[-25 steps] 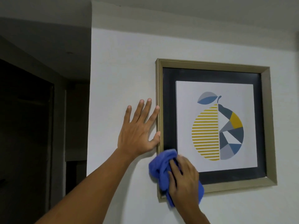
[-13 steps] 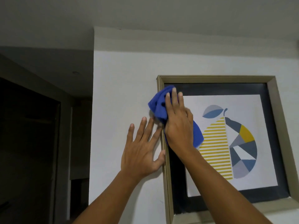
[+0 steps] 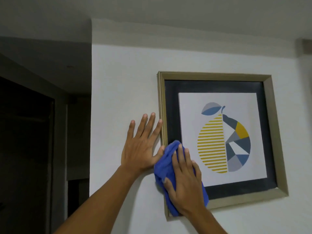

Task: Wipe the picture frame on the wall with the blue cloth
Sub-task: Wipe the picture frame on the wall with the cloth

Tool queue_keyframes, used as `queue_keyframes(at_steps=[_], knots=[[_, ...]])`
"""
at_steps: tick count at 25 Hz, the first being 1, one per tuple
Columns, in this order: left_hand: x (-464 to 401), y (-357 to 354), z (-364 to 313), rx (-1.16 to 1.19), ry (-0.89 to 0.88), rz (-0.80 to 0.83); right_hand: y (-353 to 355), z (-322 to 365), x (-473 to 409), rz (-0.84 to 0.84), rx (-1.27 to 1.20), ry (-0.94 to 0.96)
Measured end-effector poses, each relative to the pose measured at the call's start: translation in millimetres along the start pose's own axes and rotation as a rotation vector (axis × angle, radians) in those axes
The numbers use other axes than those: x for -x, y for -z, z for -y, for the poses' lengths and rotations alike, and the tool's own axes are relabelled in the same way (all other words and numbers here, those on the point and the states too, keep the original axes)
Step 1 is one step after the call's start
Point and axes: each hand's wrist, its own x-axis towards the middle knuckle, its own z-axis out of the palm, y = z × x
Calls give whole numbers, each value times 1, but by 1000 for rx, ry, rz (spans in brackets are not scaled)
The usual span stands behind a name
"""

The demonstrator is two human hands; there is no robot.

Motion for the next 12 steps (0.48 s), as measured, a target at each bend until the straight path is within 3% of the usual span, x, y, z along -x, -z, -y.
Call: queue_keyframes(at_steps=[7, 12], knots=[[3, -5, 1, 27, -7, -80, 35, 10, -154, -196, 73, -37], [5, -4, -1, 26, -68, -37, 24, 7, -102, -164, -47, -53]])
